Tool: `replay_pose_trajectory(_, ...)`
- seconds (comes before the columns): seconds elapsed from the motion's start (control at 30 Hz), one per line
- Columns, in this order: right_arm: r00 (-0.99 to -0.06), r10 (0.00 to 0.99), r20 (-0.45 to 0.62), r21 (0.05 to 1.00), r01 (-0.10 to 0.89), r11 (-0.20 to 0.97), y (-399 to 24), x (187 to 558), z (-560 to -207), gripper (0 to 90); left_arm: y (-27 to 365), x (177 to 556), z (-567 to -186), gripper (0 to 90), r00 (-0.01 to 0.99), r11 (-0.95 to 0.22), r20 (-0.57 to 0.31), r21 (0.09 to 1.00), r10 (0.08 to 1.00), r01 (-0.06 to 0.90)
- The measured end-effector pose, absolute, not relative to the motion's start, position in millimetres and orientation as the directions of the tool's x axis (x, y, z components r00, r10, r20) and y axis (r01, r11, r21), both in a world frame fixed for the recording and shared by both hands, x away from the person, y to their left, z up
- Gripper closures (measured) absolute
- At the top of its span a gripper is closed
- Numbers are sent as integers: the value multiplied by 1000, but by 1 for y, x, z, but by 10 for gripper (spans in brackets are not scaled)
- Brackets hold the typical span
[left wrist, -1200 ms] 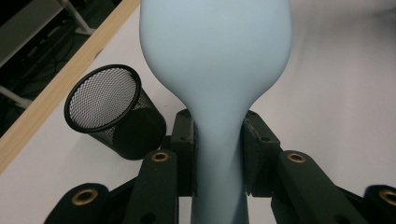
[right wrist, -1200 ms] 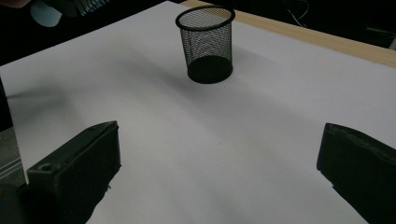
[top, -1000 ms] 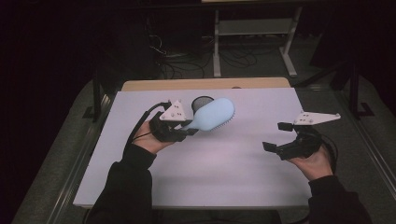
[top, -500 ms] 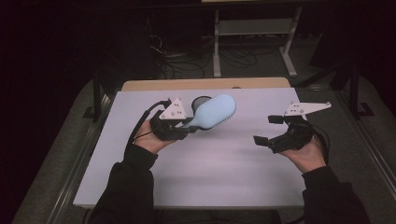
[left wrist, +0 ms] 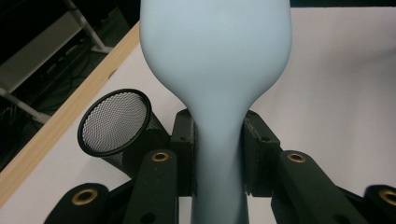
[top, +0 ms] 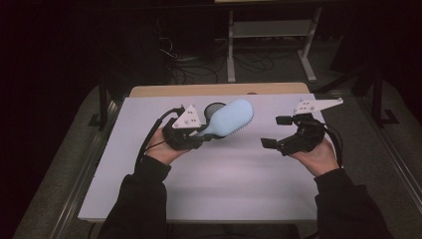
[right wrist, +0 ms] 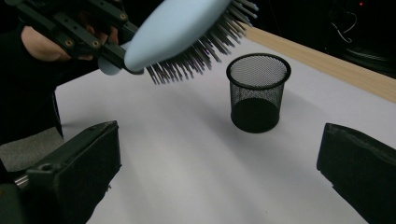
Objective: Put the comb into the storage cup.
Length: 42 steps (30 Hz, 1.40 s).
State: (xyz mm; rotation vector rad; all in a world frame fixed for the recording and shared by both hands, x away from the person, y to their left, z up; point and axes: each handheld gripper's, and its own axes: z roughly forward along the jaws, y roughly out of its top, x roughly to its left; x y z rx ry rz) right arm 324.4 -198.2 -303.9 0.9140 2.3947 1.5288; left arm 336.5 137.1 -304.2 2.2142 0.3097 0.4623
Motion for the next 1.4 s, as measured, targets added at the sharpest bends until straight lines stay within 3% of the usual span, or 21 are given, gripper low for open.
replay_pose_trajectory(0.8, -814, 528, 242, 861, 431, 270, -181, 342, -286, 52, 117, 336, -304, 700, 904, -592, 235, 806, 357, 24)
replay_pose_trajectory(1.4, -805, 527, 271, 859, 449, 245, -176, 351, -281, 157, 108, 335, -308, 700, 904, -576, 241, 818, 352, 7)
